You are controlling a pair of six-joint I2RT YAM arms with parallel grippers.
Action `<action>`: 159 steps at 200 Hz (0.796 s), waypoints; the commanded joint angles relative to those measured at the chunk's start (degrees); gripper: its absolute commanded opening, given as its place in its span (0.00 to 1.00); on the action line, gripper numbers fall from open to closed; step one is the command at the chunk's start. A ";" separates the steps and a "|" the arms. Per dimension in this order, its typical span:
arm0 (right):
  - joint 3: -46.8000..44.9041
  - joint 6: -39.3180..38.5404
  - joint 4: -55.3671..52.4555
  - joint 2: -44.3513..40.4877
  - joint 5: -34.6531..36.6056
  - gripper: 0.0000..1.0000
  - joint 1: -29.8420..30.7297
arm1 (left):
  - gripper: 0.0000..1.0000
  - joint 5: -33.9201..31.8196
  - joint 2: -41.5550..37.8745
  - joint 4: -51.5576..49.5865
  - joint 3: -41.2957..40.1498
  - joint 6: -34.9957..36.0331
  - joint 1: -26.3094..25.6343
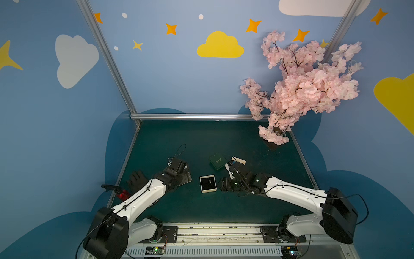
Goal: Take the rings out of the lift-off lid box
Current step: Place the lid at the center of the board.
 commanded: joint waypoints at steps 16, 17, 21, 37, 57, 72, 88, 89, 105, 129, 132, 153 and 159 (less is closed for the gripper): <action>5.14 -3.69 -4.57 5.53 -1.42 0.52 1.39 | 0.89 -4.81 3.73 0.59 -0.56 2.20 1.28; 5.22 -3.80 -4.65 5.70 -1.45 0.52 1.42 | 0.89 -4.73 3.78 0.72 -0.54 2.21 1.30; 5.87 -4.09 -4.94 6.35 -1.68 0.51 1.45 | 0.89 -4.39 4.18 0.99 -0.53 2.31 1.26; 7.97 -5.23 -5.74 8.57 -2.65 0.41 1.78 | 0.90 -2.63 5.68 2.06 -0.52 2.58 1.20; 9.84 -5.96 -5.86 10.93 -3.21 0.37 1.89 | 0.91 -1.05 7.54 3.47 -0.42 3.02 1.31; 11.49 -6.77 -6.34 12.80 -3.59 0.37 1.89 | 0.94 0.54 9.01 4.33 0.03 3.58 1.35; 13.44 -7.65 -7.29 14.73 -3.72 0.37 1.89 | 0.97 1.64 9.69 4.37 0.54 3.76 1.29; 13.59 -7.67 -7.29 14.83 -3.75 0.37 1.93 | 0.97 1.75 9.67 4.36 0.54 3.74 1.30; 15.13 -7.95 -7.64 16.53 -3.99 0.35 1.89 | 0.99 2.60 9.09 4.60 0.55 3.62 1.29; 16.89 -8.04 -7.79 19.09 -4.25 0.32 1.89 | 0.99 2.49 6.46 4.33 -0.15 3.21 1.30; 17.04 -7.97 -7.81 19.41 -4.22 0.30 1.89 | 0.99 2.48 6.11 4.32 -0.35 3.12 1.31; 18.37 -7.95 -8.16 21.38 -3.95 0.26 1.89 | 0.99 2.56 3.28 3.85 -1.14 2.71 1.34; 18.83 -7.97 -8.25 21.88 -3.79 0.26 1.89 | 0.99 2.69 2.59 3.66 -1.22 2.68 1.37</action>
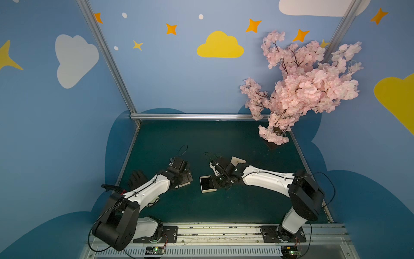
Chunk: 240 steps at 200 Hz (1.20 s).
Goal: Take the rings out of the lift-off lid box
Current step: Place the lid at the center of the board, then take out the ring from the jewelry box.
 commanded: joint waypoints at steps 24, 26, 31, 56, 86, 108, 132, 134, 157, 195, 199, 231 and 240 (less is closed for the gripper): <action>3.64 -0.73 -2.76 3.57 0.95 0.25 0.40 | 0.99 0.79 -5.49 -0.85 -1.53 -0.26 0.24; 3.74 -0.72 -2.79 3.68 0.97 0.24 0.40 | 0.99 0.80 -5.64 -0.78 -1.56 -0.28 0.20; 4.08 -0.70 -3.00 4.05 1.22 0.24 0.40 | 0.99 0.80 -5.98 -0.73 -1.72 -0.37 0.23; 5.41 -0.82 -3.86 5.55 2.46 0.23 0.41 | 0.99 0.87 -6.65 -0.36 -2.12 -0.46 0.22; 6.28 -0.89 -4.72 6.63 4.17 0.20 0.45 | 1.00 2.06 -6.12 0.36 -2.41 -0.76 0.12; 6.79 -1.07 -5.33 7.16 5.39 0.19 0.47 | 0.99 2.84 -5.93 1.14 -2.71 -0.90 0.20; 7.10 -0.95 -5.58 7.56 6.46 0.17 0.49 | 0.99 3.76 -5.95 1.37 -2.67 -1.22 0.21; 7.02 -0.97 -5.52 7.59 6.48 0.17 0.49 | 0.99 3.84 -5.95 1.38 -2.73 -1.22 0.20; 7.30 -0.85 -5.21 8.26 6.34 0.16 0.49 | 1.00 4.44 -6.52 1.49 -2.73 -1.63 0.20; 7.71 -0.40 -5.00 9.01 6.90 0.16 0.49 | 0.99 5.80 -7.36 2.31 -3.41 -2.62 0.21; 7.69 -0.30 -5.07 9.01 7.03 0.16 0.49 | 1.00 6.08 -7.36 2.60 -3.50 -2.56 0.19; 7.82 -0.15 -4.92 8.99 8.03 0.16 0.57 | 0.99 7.84 -6.92 3.42 -4.02 -2.64 0.15; 7.82 -0.05 -4.91 9.01 8.55 0.16 0.66 | 1.00 8.42 -6.81 3.91 -4.34 -2.83 0.15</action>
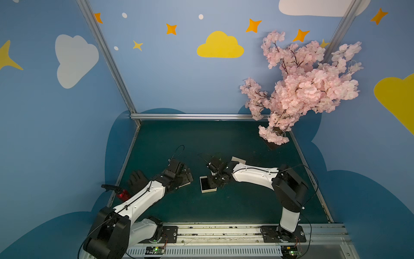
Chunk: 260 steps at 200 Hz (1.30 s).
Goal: Take the rings out of the lift-off lid box
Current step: Take out the ring from the jewelry box.
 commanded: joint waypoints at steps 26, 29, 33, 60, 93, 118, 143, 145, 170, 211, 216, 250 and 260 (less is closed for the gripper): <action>2.29 -0.12 -1.54 0.99 3.69 0.18 0.88 | 1.00 3.68 0.05 2.26 -1.36 -1.29 0.10; 2.36 -0.11 -1.58 1.10 3.86 0.18 0.92 | 0.99 3.81 0.00 2.36 -1.37 -1.34 0.17; 2.47 -0.15 -1.73 1.19 4.04 0.18 1.01 | 0.99 3.99 -0.08 2.43 -1.43 -1.44 0.22; 2.71 -0.10 -1.62 1.64 4.66 0.18 1.37 | 0.99 4.71 -0.71 2.66 -1.65 -1.54 0.05; 3.45 -0.33 -2.75 2.33 7.32 0.18 1.97 | 1.00 5.24 -0.98 2.62 -1.81 -1.55 0.13; 3.62 -0.55 -2.51 2.87 7.93 0.18 2.16 | 0.99 5.86 -0.93 2.96 -2.07 -1.70 0.04; 3.81 -0.62 -2.22 3.44 8.02 0.16 2.25 | 1.00 6.25 -0.93 3.39 -2.34 -2.03 0.00; 3.80 -0.67 -2.25 3.48 8.02 0.16 2.25 | 1.00 6.33 -0.93 3.45 -2.40 -2.03 0.03; 4.20 -0.45 -3.00 3.74 8.59 0.14 2.34 | 1.00 7.38 -0.69 3.95 -2.60 -2.23 0.09; 4.23 -0.36 -3.25 3.42 9.10 0.07 2.42 | 1.00 8.06 -1.77 4.16 -3.19 -3.05 -0.29; 4.16 -0.36 -3.29 3.26 9.08 0.06 2.42 | 1.00 8.05 -1.81 4.20 -3.29 -3.10 -0.37; 3.45 0.02 -3.47 1.47 9.25 0.04 2.42 | 0.99 9.09 -1.62 5.99 -3.92 -3.89 -1.09; 3.28 0.27 -3.58 0.77 9.21 0.04 2.42 | 0.98 9.16 -1.28 6.46 -3.92 -4.05 -1.40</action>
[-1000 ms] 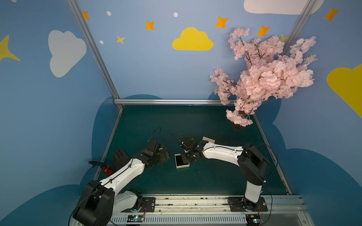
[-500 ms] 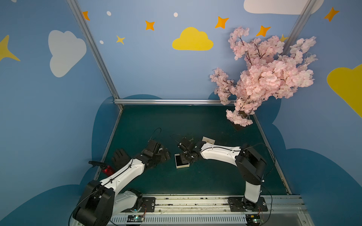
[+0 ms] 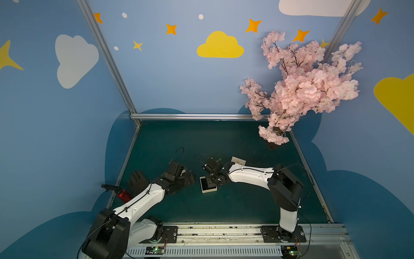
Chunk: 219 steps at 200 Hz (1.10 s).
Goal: Take the rings out of the lift-off lid box
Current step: Take out the ring from the jewelry box.
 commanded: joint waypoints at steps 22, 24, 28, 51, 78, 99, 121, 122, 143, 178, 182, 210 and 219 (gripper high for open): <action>-1.05 0.62 -1.60 -3.63 1.48 0.04 0.40 | 0.97 0.98 0.88 2.71 -0.36 -1.39 -1.72; -1.14 0.74 -1.59 -3.77 1.53 0.04 0.42 | 0.97 0.98 0.99 2.82 -0.36 -1.46 -1.94; -1.26 0.83 -1.59 -4.02 1.61 0.04 0.43 | 0.97 0.98 1.12 3.00 -0.31 -1.55 -2.11; -2.07 1.16 -1.59 -4.90 1.85 0.04 0.35 | 0.96 0.91 2.01 4.00 0.06 -2.08 -3.53; -2.88 1.61 -0.86 -5.47 1.45 0.04 0.35 | 0.94 0.74 3.42 4.79 0.77 -2.44 -4.89; -3.63 2.14 -0.12 -5.43 1.11 0.04 0.04 | 0.92 0.94 4.69 5.75 1.26 -2.73 -5.84; -4.51 2.83 1.27 -5.43 -0.05 0.03 -0.31 | 0.89 1.72 6.62 6.74 1.90 -3.15 -6.46; -4.53 2.89 1.29 -5.47 -0.13 0.03 -0.38 | 0.89 1.75 6.74 6.79 1.96 -3.19 -6.48; -5.85 3.77 3.23 -5.82 -1.62 0.04 -0.92 | 0.83 1.95 8.64 7.69 2.51 -3.54 -7.40; -7.45 4.56 5.75 -6.39 -3.11 0.03 -1.50 | 0.76 2.21 11.67 8.85 3.98 -4.02 -8.66; -7.62 4.58 5.96 -6.52 -3.10 0.03 -1.50 | 0.76 2.19 11.99 8.86 4.23 -4.02 -8.81; -9.58 5.40 8.81 -7.51 -4.43 0.02 -2.02 | 0.70 2.21 14.88 9.06 6.00 -3.94 -9.86; -10.50 5.76 9.95 -7.92 -5.30 0.02 -2.41 | 0.68 2.18 15.96 8.58 6.74 -3.81 -10.33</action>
